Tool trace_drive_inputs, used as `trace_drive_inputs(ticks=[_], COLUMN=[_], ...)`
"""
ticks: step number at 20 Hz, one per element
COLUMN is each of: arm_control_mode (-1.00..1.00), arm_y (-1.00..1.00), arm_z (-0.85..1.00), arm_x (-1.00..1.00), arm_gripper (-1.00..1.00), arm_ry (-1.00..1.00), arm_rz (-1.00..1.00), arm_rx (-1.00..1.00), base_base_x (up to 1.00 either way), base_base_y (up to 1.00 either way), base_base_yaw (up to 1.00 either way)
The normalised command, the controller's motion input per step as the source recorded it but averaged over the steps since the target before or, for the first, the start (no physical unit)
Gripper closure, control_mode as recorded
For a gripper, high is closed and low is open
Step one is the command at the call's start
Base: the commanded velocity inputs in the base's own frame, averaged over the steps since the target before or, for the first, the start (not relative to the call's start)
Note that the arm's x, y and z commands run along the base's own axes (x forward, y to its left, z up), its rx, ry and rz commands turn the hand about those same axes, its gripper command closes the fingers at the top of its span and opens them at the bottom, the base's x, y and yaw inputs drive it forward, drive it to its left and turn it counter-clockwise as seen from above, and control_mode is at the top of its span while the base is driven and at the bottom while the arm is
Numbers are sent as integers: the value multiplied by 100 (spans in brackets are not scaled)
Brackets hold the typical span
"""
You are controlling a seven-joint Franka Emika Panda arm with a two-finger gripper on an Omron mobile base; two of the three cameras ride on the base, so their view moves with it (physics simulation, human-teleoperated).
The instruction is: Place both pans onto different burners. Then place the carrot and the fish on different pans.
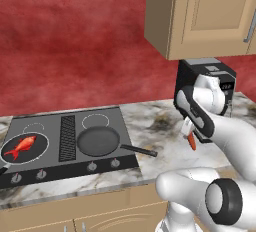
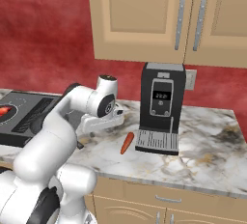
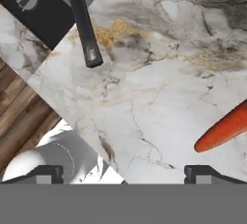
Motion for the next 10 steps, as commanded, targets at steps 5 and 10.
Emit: trace_drive_inputs(ticks=[5,10], arm_control_mode=[-100,-100], arm_y=[-23,-16], arm_z=[0,-10], arm_x=[0,0], arm_gripper=[-100,-100], arm_ry=[0,0], arm_rz=[-30,-29], arm_rx=[0,0], base_base_x=[0,0], base_base_y=[0,0], base_base_yaw=[0,0])
